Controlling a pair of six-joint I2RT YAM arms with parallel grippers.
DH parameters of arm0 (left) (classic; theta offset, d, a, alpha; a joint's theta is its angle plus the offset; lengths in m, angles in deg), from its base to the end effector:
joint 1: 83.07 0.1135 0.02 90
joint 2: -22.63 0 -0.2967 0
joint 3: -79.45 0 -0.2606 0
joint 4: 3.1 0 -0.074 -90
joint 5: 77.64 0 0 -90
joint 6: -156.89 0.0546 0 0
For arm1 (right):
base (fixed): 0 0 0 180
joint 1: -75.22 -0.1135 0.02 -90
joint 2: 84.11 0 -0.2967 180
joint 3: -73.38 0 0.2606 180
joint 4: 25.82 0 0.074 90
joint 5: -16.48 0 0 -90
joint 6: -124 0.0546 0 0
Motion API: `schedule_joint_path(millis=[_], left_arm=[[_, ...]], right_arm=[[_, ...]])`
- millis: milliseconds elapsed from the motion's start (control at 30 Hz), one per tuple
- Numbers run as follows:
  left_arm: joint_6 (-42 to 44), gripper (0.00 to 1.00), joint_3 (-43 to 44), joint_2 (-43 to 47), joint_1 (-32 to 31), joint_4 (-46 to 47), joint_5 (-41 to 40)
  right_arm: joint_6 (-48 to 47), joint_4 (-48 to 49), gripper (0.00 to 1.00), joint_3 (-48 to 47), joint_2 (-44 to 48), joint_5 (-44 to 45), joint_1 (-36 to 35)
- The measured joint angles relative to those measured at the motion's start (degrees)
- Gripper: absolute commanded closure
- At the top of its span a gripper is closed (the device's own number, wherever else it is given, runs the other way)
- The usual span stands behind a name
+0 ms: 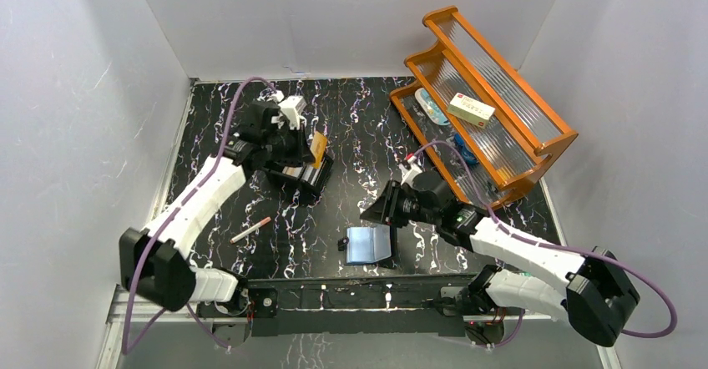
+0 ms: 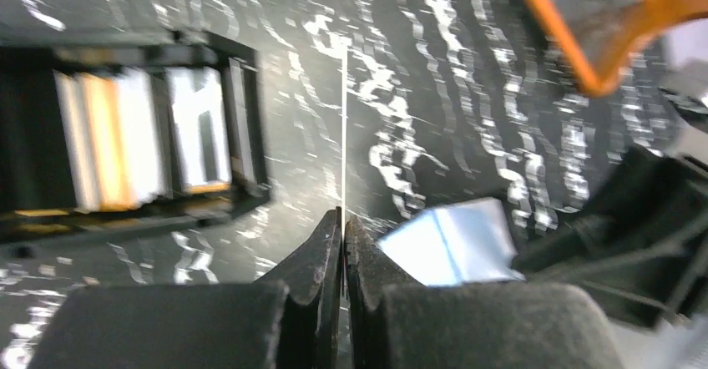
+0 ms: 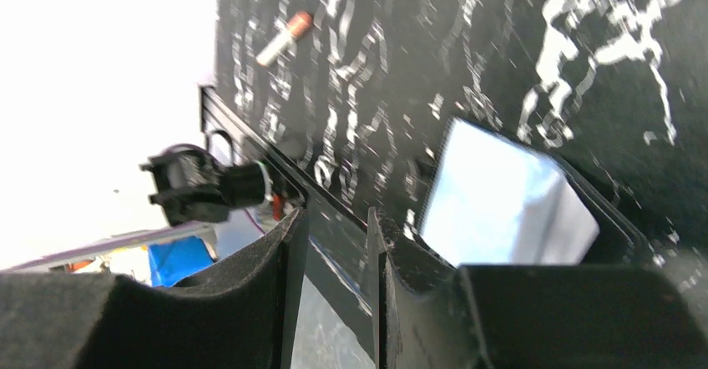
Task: Put the credit cards into the card holder
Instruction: Pick up the credit card from the storage box.
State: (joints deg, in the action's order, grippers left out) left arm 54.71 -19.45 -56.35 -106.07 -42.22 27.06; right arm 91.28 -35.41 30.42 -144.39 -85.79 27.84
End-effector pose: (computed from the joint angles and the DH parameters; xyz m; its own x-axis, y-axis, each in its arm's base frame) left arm 0.2937 -0.1397 0.3381 -0.6606 0.0587 -0.7484 0.4349 0.8425 -0.3178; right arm 0.1508 0.1810 0.2360 -0.8786 0.2593 -0.4011 -0.2002 0.5625 0.8022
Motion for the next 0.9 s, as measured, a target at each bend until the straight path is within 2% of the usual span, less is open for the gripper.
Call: schedule_joint_path(millis=[167,400,700,900], left_arm=[[-11.67,1.0,-6.93,8.0,-1.11,4.22,8.48],[-26.51,1.0,-18.6,12.41,-9.11,11.45,11.26],[-41.99,1.0,-28.41,14.51,-25.33,21.46,5.22],[-46.99,1.0,-30.42,11.89,-31.69,26.27,-0.02]], right_arm=[[0.2,0.09,0.6,-5.07,0.48,3.06,0.0],[0.2,-7.74,0.6,-5.73,-3.26,4.42,-0.02],[-0.35,-15.89,0.6,-1.55,-3.37,6.73,-0.28],[-0.46,-18.43,0.61,1.03,-3.43,9.14,-0.28]])
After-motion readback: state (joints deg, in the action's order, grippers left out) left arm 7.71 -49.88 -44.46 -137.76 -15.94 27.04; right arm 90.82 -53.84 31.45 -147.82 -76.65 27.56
